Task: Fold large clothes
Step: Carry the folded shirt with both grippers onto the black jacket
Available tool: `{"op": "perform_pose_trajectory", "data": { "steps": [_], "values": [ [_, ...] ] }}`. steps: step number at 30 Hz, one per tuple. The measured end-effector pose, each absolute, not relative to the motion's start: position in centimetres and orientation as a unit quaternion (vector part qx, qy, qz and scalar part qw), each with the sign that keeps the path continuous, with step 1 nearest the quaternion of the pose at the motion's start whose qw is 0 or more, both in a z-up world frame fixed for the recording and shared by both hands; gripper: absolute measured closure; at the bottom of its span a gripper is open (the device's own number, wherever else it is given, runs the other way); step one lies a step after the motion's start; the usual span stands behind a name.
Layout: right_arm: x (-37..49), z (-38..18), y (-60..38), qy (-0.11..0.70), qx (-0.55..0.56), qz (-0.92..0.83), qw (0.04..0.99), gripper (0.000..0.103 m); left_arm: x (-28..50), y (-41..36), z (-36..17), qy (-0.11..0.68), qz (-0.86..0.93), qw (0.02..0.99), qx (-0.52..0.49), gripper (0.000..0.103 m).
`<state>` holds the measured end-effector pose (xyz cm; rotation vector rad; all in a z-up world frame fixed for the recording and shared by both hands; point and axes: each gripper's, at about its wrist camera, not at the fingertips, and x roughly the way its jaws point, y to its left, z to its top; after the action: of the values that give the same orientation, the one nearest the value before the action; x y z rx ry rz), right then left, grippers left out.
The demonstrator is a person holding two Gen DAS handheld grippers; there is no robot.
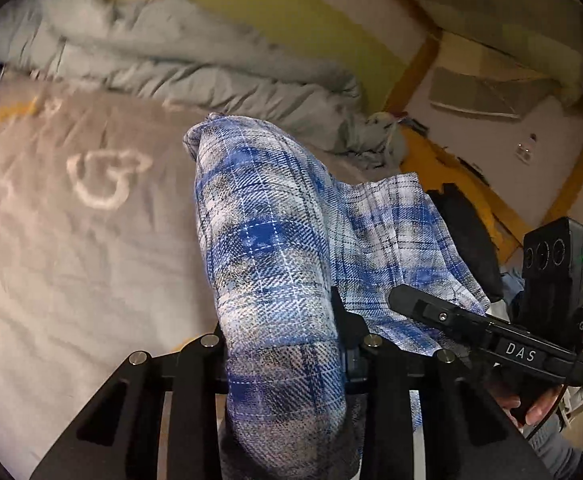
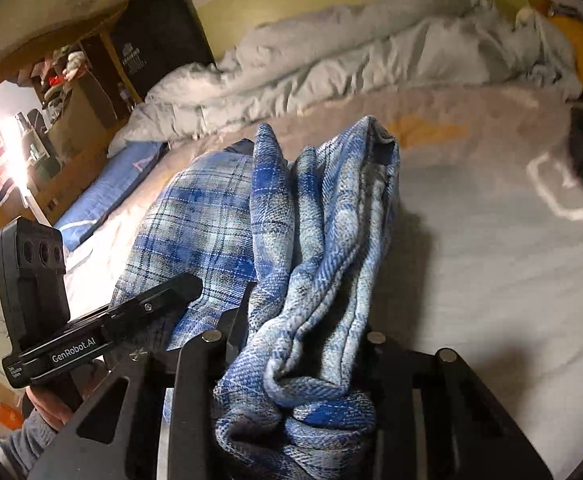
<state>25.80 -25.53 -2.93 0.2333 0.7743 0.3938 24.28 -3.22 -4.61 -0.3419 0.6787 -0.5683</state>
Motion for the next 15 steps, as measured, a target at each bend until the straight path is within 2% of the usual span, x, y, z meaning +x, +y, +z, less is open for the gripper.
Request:
{"op": "perform_pose_trajectory", "data": {
  "steps": [4, 15],
  "values": [
    [24.3, -0.5, -26.3, 0.340, 0.102, 0.176, 0.918, 0.071, 23.0, -4.9, -1.7, 0.291, -0.275, 0.908, -0.122, 0.069],
    [21.2, 4.0, -29.5, 0.279, 0.109, 0.154, 0.941, 0.071, 21.2, -9.0, 4.1, 0.249, -0.303, 0.915, -0.090, 0.069]
  ]
}}
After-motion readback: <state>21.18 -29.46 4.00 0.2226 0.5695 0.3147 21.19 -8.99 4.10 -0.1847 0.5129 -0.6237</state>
